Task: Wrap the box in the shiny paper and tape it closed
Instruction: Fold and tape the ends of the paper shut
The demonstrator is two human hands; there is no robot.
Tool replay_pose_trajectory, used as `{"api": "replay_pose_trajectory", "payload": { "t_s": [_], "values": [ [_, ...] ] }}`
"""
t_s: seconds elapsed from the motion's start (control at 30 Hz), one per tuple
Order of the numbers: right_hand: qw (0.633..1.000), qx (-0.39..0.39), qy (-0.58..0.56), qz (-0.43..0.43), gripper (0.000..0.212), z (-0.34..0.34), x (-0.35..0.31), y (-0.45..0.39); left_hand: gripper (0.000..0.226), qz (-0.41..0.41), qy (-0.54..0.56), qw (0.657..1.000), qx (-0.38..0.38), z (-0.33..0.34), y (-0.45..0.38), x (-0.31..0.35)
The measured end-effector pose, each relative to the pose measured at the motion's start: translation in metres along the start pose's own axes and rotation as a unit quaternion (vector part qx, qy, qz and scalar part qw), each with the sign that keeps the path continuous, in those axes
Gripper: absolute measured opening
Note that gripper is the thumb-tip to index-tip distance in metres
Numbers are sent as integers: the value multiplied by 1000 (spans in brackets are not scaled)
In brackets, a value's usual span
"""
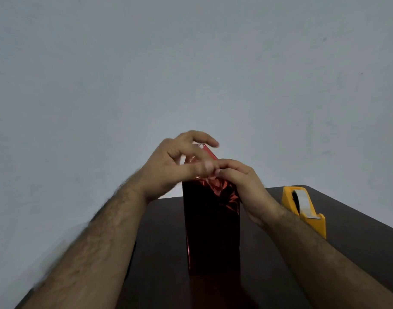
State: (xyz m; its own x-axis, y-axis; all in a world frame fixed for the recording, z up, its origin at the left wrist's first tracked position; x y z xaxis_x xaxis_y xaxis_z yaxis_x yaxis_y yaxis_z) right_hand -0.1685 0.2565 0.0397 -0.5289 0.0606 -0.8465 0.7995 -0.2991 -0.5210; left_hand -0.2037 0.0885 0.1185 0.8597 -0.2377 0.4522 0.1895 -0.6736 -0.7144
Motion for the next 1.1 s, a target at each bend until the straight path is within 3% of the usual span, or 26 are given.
{"api": "replay_pose_trajectory", "payload": {
  "t_s": [0.07,0.13,0.2,0.3,0.37,0.47,0.57,0.7,0.87,0.97,1.1],
  "values": [
    [1000,-6,0,-1,22,2,0,0,17,-31,-1,994,105,-17,-1,-15],
    [1000,-18,7,-5,25,7,-2,1,11,-71,-12,989,132,-22,0,-28],
    [999,-22,23,-28,26,9,-7,3,15,-78,-26,993,82,-19,3,-32],
    [996,-27,37,-75,39,8,-13,6,40,-49,-46,996,-53,-7,8,-27],
    [994,-22,44,-97,47,7,-14,6,51,-43,-56,994,-87,-3,7,-26],
    [992,-9,56,-115,50,4,-9,6,38,-27,-89,995,-42,2,1,-20],
    [986,6,81,-146,46,2,-9,9,18,-11,-54,998,17,4,-1,-9],
    [985,32,75,-149,39,-6,-8,9,15,-3,-59,995,80,-3,-1,-7],
    [995,25,76,-53,52,-11,6,4,21,17,-70,994,87,-4,0,0],
    [998,1,47,-44,41,-7,9,2,20,16,-60,994,85,-5,0,-2],
    [995,74,-41,-56,38,-11,7,2,25,-1,-58,995,81,-5,1,-2]
  ]
}}
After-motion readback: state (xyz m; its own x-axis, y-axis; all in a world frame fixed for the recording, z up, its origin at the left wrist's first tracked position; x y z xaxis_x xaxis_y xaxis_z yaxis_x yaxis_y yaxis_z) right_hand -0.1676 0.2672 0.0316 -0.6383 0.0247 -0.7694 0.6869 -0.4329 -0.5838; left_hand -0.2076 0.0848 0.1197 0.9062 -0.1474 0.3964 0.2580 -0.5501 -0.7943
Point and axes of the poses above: each hand's wrist, its own y-axis away from the middle knuckle, its own z-axis out of the palm, x = y × z, the point moved 8 cm from there along -y, towards the middle knuckle, and after that the axes turned 3 degrees about -y, right-handed, at the moved point
